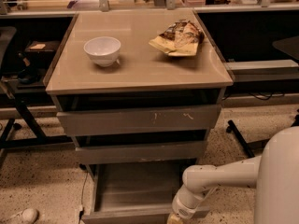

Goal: Close bottom drawer

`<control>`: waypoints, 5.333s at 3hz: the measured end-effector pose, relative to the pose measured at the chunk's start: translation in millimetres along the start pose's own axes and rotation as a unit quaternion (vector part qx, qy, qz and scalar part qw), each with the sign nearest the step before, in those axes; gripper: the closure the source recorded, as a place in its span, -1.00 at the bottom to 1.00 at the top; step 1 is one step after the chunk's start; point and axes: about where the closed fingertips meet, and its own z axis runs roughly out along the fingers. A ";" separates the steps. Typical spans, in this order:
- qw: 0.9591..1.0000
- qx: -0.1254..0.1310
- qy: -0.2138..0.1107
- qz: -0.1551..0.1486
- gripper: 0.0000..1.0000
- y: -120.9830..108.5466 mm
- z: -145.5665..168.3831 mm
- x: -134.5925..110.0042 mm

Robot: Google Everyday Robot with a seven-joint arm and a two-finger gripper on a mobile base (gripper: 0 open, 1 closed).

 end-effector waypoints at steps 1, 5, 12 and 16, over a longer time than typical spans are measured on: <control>1.000 -0.006 -0.027 0.011 1.00 -33.4 33.8 -8.8; 0.987 -0.038 -0.067 0.140 1.00 -100.8 165.9 7.4; 0.973 0.072 -0.182 0.122 1.00 -169.4 134.2 -16.7; 0.947 0.116 -0.253 0.161 1.00 -219.5 114.5 -34.2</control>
Offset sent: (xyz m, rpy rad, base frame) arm 0.0189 0.0423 -0.2052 0.0757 0.1727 -0.1734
